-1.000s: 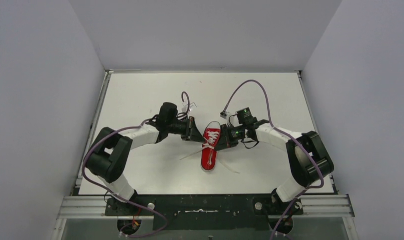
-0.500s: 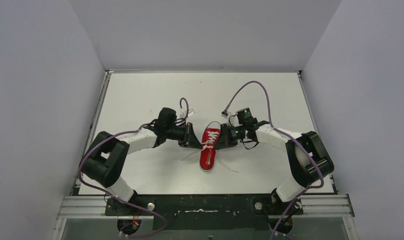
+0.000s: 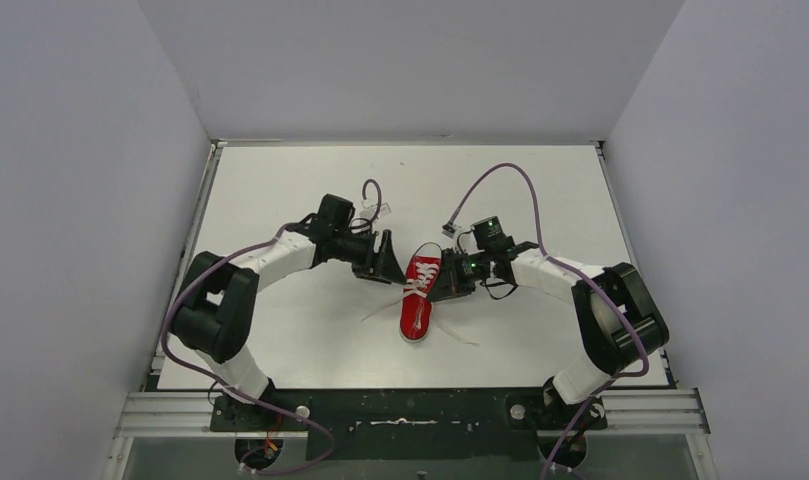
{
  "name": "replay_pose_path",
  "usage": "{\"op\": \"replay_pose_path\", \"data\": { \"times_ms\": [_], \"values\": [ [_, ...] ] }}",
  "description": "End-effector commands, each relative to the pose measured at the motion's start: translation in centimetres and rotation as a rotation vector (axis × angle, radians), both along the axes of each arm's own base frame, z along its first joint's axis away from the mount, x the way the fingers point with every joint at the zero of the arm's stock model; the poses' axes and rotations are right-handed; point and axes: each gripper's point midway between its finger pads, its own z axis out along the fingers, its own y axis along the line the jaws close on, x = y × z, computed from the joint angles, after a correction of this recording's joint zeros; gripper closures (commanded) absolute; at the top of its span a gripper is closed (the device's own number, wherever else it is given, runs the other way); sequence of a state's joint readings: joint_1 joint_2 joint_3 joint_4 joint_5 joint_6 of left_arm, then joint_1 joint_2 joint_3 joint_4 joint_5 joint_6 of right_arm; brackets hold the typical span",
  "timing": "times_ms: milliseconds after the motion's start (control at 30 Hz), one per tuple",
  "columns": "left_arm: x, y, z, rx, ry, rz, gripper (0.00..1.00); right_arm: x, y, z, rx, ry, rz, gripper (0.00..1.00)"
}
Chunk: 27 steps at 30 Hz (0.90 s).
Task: Tie the shoes
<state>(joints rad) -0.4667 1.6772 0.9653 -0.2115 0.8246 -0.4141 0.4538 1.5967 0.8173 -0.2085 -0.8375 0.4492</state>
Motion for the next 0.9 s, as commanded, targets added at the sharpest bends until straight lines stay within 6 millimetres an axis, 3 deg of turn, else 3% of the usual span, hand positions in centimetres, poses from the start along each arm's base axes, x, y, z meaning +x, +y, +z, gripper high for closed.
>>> {"op": "replay_pose_path", "data": {
  "times_ms": [0, 200, 367, 600, 700, 867],
  "values": [
    [2.0, -1.5, 1.7, -0.054, -0.061, -0.084, 0.37, 0.8, 0.7, 2.1, 0.029, -0.079, 0.029, 1.00],
    [3.6, -3.8, 0.0, -0.095, 0.011, -0.132, 0.33, 0.9, 0.7, 2.5, 0.027, -0.086, 0.036, 1.00],
    [3.0, -4.4, -1.4, -0.118, 0.057, -0.163, 0.33, 1.0, 0.8, 2.5, 0.026, -0.085, 0.032, 1.00],
    [1.5, -4.8, -1.8, -0.154, 0.069, -0.197, 0.45, 1.4, 0.9, 2.9, 0.030, -0.095, 0.028, 1.00],
    [1.5, -5.5, -1.6, -0.183, 0.085, -0.200, 0.64, 1.4, 0.9, 2.9, 0.029, -0.098, 0.033, 1.00],
    [1.8, -5.6, -1.0, -0.172, 0.025, -0.166, 0.66, 1.3, 0.9, 2.9, 0.025, -0.093, 0.042, 1.00]
  ]
}}
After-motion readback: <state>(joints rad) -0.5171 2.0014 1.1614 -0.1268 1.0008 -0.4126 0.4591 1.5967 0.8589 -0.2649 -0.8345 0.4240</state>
